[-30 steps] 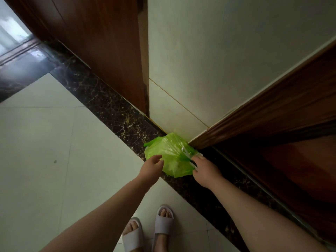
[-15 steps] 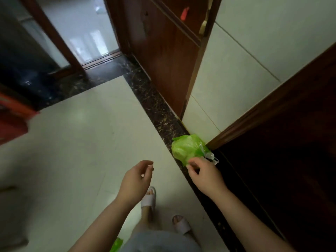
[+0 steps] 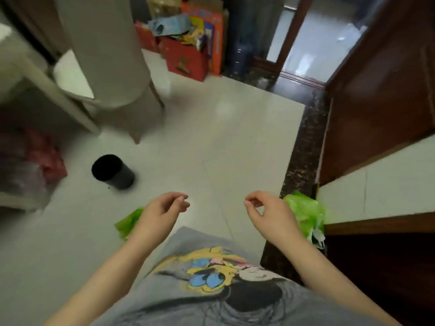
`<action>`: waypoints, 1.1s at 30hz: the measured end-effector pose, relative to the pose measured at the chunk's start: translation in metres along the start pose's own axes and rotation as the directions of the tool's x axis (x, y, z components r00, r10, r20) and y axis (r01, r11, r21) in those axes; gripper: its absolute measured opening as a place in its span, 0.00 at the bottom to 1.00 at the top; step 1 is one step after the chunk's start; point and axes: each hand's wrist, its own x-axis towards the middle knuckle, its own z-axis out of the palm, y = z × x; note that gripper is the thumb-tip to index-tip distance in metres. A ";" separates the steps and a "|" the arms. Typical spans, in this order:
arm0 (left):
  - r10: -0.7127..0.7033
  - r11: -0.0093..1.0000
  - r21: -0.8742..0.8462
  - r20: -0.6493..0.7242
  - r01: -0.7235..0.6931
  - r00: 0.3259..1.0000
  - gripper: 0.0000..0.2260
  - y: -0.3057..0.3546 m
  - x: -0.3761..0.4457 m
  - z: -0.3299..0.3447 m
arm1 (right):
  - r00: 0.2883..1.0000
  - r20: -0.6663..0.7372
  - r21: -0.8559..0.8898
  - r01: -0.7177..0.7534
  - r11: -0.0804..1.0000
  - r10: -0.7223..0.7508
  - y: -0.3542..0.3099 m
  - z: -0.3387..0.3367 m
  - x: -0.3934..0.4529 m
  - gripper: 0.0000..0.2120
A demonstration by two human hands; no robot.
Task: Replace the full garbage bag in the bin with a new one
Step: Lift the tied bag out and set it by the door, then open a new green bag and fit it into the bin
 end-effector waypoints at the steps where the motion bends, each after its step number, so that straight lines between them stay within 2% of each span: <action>1: -0.030 0.999 -0.045 -0.046 0.028 0.998 0.08 -0.015 -0.013 -0.015 | 0.999 0.022 -0.001 0.025 1.000 -0.025 -0.012 0.012 -0.003 0.06; 5: -0.130 0.976 -0.196 -0.175 0.095 0.976 0.10 -0.071 -0.053 -0.072 | 0.994 0.068 0.002 0.085 0.996 -0.085 -0.064 0.064 -0.016 0.07; 10: -0.177 0.956 -0.268 -0.203 0.119 0.963 0.11 -0.126 -0.063 -0.170 | 0.996 0.072 0.050 0.041 0.998 -0.044 -0.143 0.150 -0.022 0.10; 15: -0.137 0.981 -0.163 -0.173 0.109 0.975 0.09 -0.170 -0.044 -0.298 | 0.995 0.050 0.093 -0.096 0.991 0.091 -0.228 0.249 -0.018 0.10; 20: -0.190 0.981 -0.058 -0.116 0.184 0.975 0.08 -0.196 -0.002 -0.393 | 0.965 0.101 0.037 -0.246 0.969 0.241 -0.284 0.321 0.000 0.12; 26: -0.247 0.969 -0.048 -0.057 0.244 0.967 0.08 -0.215 0.074 -0.422 | 0.913 0.073 0.104 -0.408 0.907 0.402 -0.321 0.378 0.043 0.11; 33: -0.277 0.961 -0.003 0.041 0.277 0.960 0.08 -0.219 0.167 -0.431 | 0.858 0.069 0.206 -0.511 0.835 0.508 -0.354 0.426 0.105 0.10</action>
